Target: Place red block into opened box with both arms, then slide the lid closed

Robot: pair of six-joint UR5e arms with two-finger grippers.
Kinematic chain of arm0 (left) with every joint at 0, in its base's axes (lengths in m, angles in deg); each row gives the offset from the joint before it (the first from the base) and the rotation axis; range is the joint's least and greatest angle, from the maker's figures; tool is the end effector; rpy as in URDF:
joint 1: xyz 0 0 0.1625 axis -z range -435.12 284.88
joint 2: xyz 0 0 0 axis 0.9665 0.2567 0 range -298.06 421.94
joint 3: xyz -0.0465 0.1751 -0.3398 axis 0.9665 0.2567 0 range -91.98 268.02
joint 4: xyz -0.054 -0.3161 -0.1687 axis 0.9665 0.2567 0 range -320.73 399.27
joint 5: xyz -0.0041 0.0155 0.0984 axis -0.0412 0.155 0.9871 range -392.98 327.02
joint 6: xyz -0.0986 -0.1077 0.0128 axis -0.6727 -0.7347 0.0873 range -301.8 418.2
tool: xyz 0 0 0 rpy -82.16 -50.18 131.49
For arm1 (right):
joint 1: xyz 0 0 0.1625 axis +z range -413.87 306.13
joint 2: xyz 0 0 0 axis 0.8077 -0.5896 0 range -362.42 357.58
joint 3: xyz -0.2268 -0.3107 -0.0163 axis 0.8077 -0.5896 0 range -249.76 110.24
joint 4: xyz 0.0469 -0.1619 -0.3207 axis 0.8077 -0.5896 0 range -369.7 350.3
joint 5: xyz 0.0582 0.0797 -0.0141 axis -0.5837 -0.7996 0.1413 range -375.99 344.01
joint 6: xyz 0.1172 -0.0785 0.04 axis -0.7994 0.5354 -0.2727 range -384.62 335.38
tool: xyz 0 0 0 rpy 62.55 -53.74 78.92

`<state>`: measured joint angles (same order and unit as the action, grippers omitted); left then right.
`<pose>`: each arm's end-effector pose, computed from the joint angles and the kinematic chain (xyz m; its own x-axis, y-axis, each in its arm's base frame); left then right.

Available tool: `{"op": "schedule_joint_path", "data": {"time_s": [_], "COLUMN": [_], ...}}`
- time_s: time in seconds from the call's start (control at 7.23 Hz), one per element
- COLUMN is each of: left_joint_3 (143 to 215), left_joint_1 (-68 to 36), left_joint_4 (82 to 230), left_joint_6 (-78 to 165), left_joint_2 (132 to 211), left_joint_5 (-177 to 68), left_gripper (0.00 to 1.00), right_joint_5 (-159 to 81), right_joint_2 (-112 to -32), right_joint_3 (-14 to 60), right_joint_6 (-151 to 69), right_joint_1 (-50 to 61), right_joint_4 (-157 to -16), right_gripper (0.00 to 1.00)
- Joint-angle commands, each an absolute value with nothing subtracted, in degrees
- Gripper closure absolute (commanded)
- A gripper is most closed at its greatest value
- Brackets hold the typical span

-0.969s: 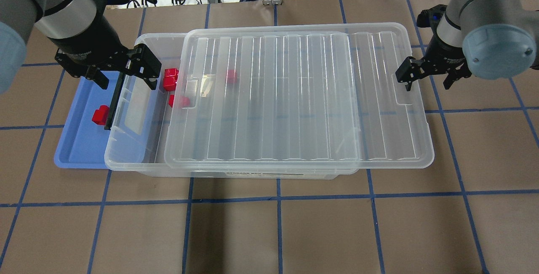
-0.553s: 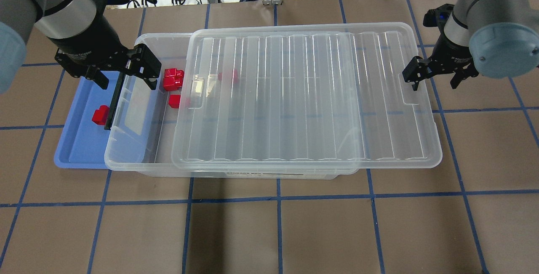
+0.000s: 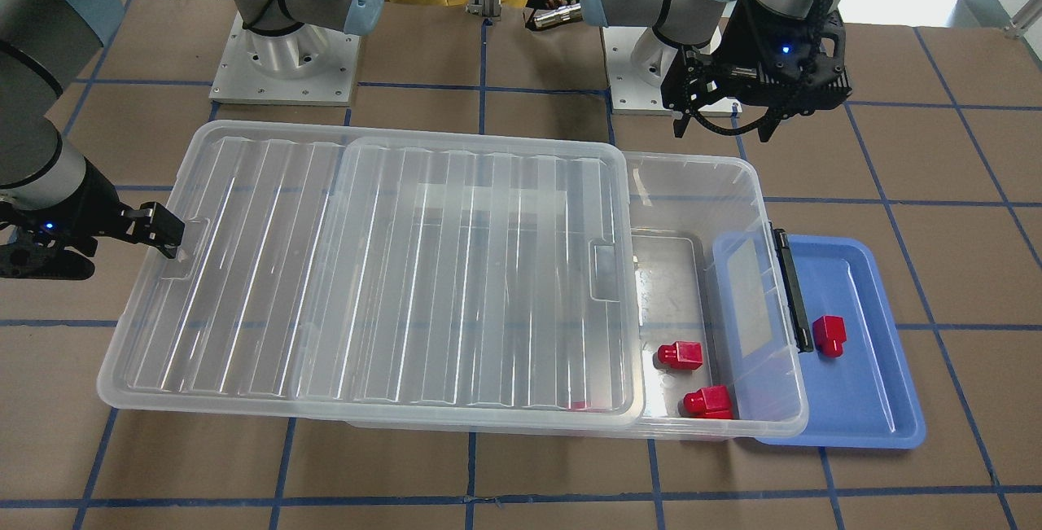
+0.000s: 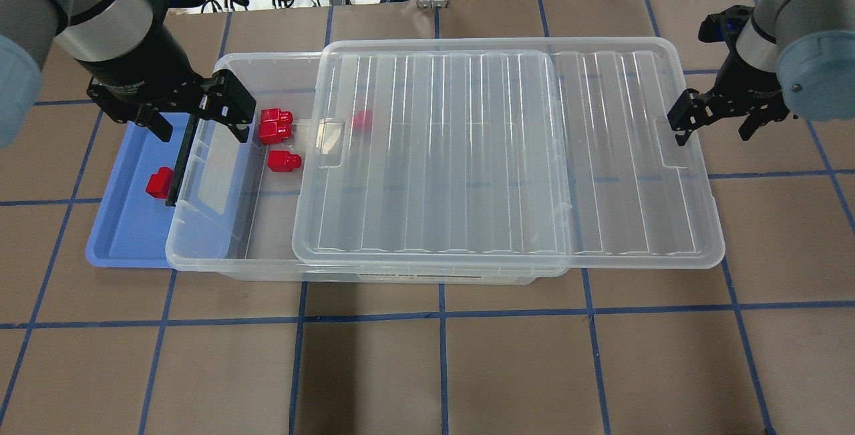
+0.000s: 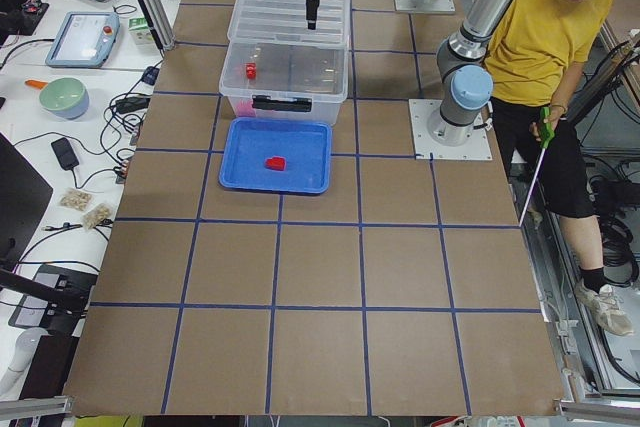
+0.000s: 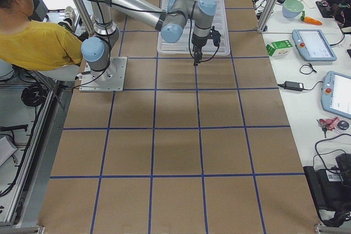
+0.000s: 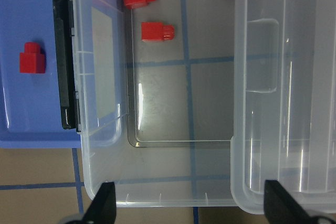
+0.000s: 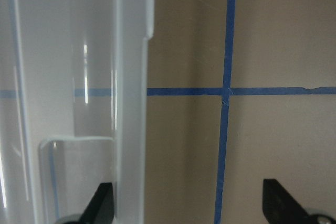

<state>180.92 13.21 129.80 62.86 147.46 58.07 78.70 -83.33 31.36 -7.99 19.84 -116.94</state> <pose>-0.1187 -0.4127 0.4110 -0.9985 0.0518 -0.0199 0.0522 0.9985 -0.0168 -0.0151 -0.4842 0.2752 -0.9979 -0.0103 0.0634 -0.0057 0.9973 0.0729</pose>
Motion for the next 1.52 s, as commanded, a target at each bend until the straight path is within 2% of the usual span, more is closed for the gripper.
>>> {"op": "schedule_joint_path", "data": {"time_s": [0.0,0.28,0.97,1.38], "left_joint_3": [180.9,180.8,180.8,180.8], "left_joint_1": [13.2,13.2,13.2,13.2], "left_joint_4": [129.8,129.8,129.8,129.8], "left_joint_6": [62.9,62.9,62.9,62.9], "left_joint_2": [147.5,147.5,147.5,147.5], "left_joint_5": [58.1,58.1,58.1,58.1], "left_gripper": [0.00,0.00,0.00,0.00], "right_joint_5": [78.3,77.7,76.7,79.1], "right_joint_2": [-83.8,-84.6,-85.9,-88.5], "right_joint_3": [31.3,30.2,17.0,15.9], "right_joint_6": [-8.6,-8.6,-10.2,-13.4], "right_joint_1": [20.0,20.3,21.4,27.3], "right_joint_4": [-116.6,-116.0,-100.2,-98.9], "right_gripper": [0.00,0.00,0.00,0.00]}}
